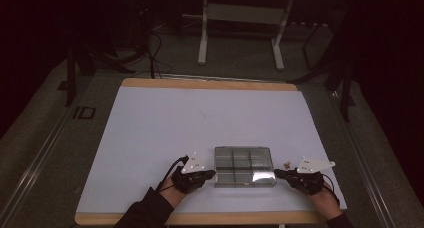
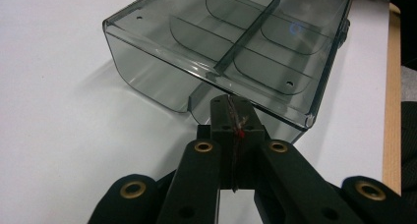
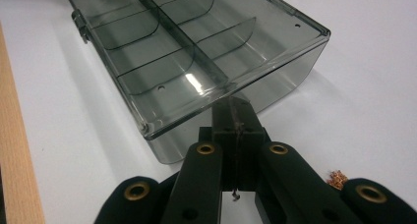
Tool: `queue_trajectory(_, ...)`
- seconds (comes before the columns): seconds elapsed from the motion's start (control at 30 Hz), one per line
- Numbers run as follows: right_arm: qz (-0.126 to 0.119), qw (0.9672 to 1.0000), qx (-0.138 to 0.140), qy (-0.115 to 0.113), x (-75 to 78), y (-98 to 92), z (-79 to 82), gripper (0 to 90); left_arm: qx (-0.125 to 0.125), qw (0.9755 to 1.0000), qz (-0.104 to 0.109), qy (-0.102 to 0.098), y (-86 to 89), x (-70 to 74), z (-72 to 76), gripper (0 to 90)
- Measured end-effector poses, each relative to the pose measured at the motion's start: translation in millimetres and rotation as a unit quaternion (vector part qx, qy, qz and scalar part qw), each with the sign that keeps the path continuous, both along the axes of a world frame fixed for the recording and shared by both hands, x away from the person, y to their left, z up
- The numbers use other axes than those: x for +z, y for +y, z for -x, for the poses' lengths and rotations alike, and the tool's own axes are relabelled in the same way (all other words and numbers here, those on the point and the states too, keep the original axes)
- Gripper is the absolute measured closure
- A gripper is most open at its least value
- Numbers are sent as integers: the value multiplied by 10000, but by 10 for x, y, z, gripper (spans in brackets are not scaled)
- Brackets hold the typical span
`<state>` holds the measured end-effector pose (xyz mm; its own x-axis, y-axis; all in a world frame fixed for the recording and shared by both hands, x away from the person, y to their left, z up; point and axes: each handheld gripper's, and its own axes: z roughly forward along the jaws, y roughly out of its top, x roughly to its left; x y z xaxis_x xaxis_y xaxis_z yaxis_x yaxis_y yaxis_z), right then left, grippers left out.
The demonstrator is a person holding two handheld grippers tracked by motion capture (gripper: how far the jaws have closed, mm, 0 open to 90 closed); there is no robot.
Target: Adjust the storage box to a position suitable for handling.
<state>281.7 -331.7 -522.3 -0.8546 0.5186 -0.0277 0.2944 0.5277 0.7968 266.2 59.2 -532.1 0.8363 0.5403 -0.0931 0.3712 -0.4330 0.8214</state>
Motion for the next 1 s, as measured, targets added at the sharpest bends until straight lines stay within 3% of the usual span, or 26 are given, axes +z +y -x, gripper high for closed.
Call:
queue_trajectory(0.27, -21, 10000, 49, 10, 1, -9, 4, 900, -40, 10000, -8, -41, -1, 9, 6, 900)
queue_trajectory(0.33, -239, 9996, 113, 89, 14, -18, 2, 900, -96, 9999, 117, -77, -12, 41, 20, 900)
queue_trajectory(0.43, -77, 9999, 78, -89, 51, 25, 27, 900, -9, 9999, 63, -138, -28, 51, 21, 900)
queue_trajectory(0.5, -98, 9999, 37, -68, 42, 20, 25, 898, 82, 9999, 48, -136, -19, 30, 9, 895)
queue_trajectory(0.6, -131, 9998, -101, -105, 27, -1, 11, 788, 148, 9997, 137, -110, 7, 34, -19, 772)
queue_trajectory(0.67, -213, 9996, -130, -123, 40, -14, 6, 776, 180, 9996, 158, -170, 11, 40, -21, 706)
queue_trajectory(0.8, -250, 9994, -149, -189, 57, -8, 8, 742, 186, 9994, 218, -180, 13, 57, -46, 655)
queue_trajectory(1.0, -332, 9989, -166, -281, 92, 1, -5, 696, 205, 9988, 216, -388, 6, 132, -87, 595)
